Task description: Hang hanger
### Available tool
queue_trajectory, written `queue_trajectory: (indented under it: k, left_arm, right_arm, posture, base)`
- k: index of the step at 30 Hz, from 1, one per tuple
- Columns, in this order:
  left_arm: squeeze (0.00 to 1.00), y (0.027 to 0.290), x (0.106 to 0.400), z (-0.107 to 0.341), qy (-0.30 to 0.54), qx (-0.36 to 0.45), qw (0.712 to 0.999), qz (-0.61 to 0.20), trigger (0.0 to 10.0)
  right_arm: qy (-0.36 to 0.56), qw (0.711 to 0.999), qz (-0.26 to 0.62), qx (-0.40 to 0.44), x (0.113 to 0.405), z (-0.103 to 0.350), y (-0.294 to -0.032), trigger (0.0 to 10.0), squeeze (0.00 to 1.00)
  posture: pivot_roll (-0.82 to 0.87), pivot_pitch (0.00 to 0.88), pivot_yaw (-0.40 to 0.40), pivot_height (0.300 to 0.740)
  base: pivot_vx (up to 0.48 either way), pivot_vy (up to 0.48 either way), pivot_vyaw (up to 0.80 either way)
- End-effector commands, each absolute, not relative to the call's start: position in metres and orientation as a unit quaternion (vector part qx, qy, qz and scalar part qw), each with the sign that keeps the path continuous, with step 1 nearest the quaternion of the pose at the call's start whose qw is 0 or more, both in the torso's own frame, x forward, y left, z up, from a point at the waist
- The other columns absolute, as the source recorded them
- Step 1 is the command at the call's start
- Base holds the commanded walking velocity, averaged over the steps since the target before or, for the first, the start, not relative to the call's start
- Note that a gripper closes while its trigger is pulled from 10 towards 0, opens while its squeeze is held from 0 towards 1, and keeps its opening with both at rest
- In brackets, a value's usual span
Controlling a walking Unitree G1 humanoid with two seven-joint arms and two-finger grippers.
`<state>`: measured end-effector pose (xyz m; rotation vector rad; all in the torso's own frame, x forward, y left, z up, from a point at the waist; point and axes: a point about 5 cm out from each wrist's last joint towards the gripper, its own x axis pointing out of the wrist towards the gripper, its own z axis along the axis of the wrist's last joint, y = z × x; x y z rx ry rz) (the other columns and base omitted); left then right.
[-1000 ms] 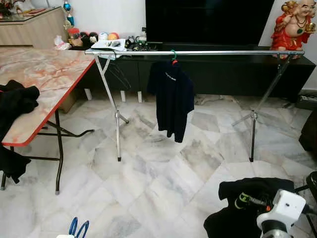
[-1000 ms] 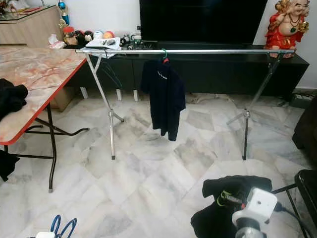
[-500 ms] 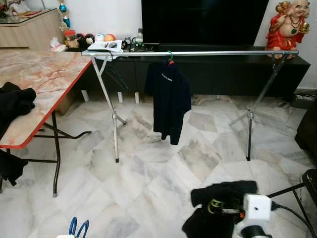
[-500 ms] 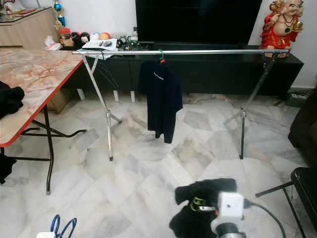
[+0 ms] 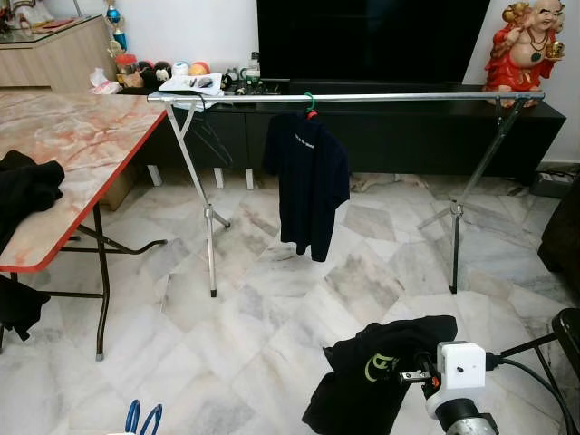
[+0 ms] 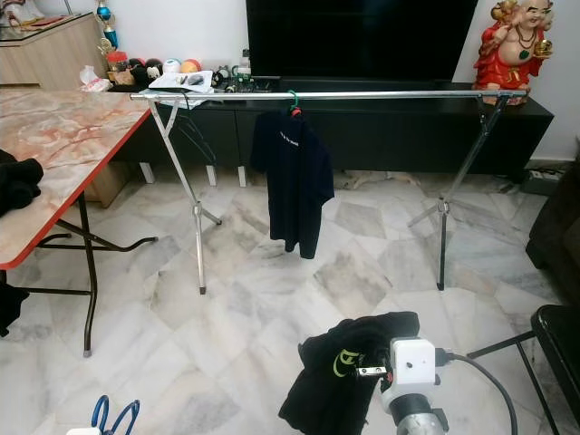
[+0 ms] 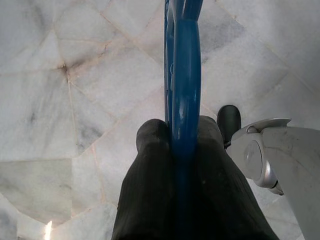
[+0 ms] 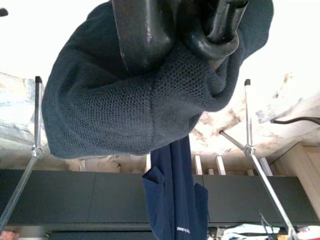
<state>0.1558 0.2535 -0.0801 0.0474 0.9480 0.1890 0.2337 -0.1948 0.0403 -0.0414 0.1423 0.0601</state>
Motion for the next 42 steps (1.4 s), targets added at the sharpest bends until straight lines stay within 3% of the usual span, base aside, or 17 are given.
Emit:
queue_trajectory:
  k: [1, 14, 42]
  left_arm:
    - [0.00, 0.2553, 0.1476, -0.0831, 0.467, 0.024, 0.879, 0.093, 10.0]
    - [0.00, 0.2577, 0.1470, -0.0829, 0.473, 0.040, 0.876, 0.087, 10.0]
    - [0.00, 0.2572, 0.1436, -0.0846, 0.482, 0.036, 0.871, 0.084, 10.0]
  right_arm:
    - [0.055, 0.998, 0.020, -0.019, 0.2348, 0.0473, -0.1971, 10.0, 0.00]
    - [0.059, 0.997, 0.025, -0.032, 0.2386, 0.0463, -0.1991, 10.0, 0.00]
    - [0.056, 0.997, 0.038, -0.044, 0.2438, 0.0488, -0.1972, 10.0, 0.00]
  posture:
    - [0.02, 0.011, 0.026, 0.740]
    - [0.04, 0.021, 0.031, 0.740]
    - [0.04, 0.041, 0.032, 0.740]
  base:
    - [0.000, 0.000, 0.00]
    - [0.000, 0.000, 0.00]
    - [0.000, 0.303, 0.00]
